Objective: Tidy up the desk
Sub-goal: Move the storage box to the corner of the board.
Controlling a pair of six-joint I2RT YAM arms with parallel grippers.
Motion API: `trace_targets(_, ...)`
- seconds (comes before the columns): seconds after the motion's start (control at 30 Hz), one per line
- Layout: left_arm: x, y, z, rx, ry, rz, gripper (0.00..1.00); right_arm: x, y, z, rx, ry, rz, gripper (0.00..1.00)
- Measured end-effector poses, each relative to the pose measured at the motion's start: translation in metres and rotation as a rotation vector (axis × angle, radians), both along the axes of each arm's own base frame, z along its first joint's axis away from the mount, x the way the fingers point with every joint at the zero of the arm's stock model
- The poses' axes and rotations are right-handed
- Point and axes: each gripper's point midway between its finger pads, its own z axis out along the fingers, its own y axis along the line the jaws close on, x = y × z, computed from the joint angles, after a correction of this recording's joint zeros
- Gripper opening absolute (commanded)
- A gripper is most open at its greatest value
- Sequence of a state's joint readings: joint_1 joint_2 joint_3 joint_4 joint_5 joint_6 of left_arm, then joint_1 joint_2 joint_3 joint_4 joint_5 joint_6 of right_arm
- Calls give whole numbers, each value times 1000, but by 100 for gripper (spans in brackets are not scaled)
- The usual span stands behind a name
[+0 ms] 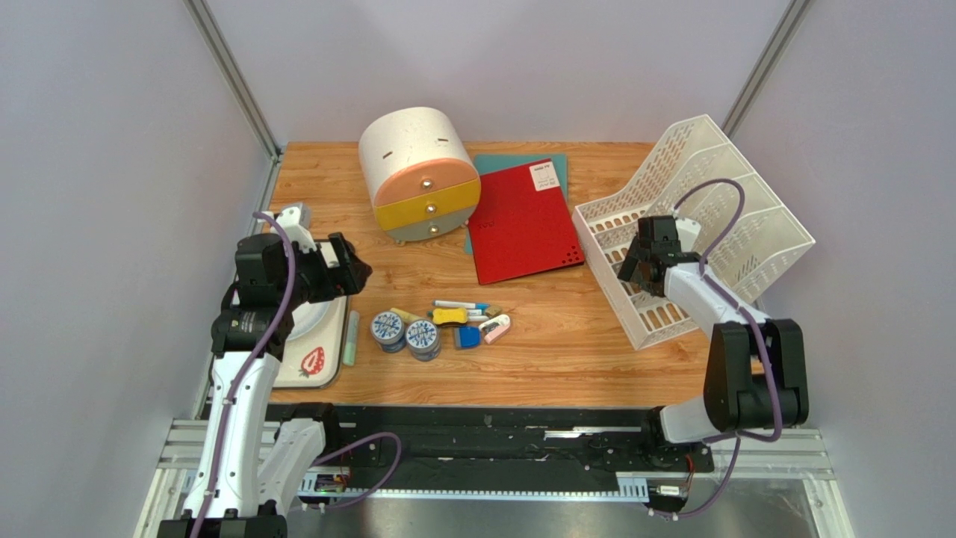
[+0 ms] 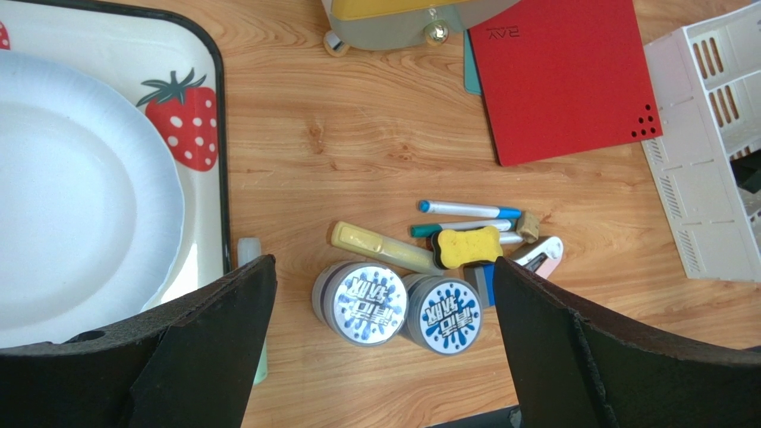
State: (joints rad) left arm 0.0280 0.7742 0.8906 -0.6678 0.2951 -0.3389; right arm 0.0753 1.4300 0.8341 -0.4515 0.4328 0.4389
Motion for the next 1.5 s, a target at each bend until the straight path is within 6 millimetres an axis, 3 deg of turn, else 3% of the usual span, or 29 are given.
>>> trace_targets(0.3, 1, 0, 1, -2, -7, -2, 99, 53, -14, 10, -100, 50, 72, 100)
trace_targets(0.7, 1, -1, 2, -7, -7, -5, 99, 99, -57, 16, -181, 87, 114, 100)
trace_targets(0.93, 0, -2, 3, -14, -10, -15, 99, 130, -68, 27, -204, 72, 122, 100)
trace_targets(1.13, 1, -3, 4, -20, -18, -23, 99, 121, -62, 42, -185, 36, 141, 100)
trace_targets(1.33, -1, -6, 5, -30, -21, -40, 99, 103, -38, 112, -120, -155, 193, 100)
trace_targets(1.43, -1, -5, 6, -30, -21, -36, 99, 88, -15, 141, -42, -268, 247, 100)
trace_targets(1.5, -1, -5, 6, -30, -22, -35, 99, 75, 4, 151, 36, -328, 297, 100)
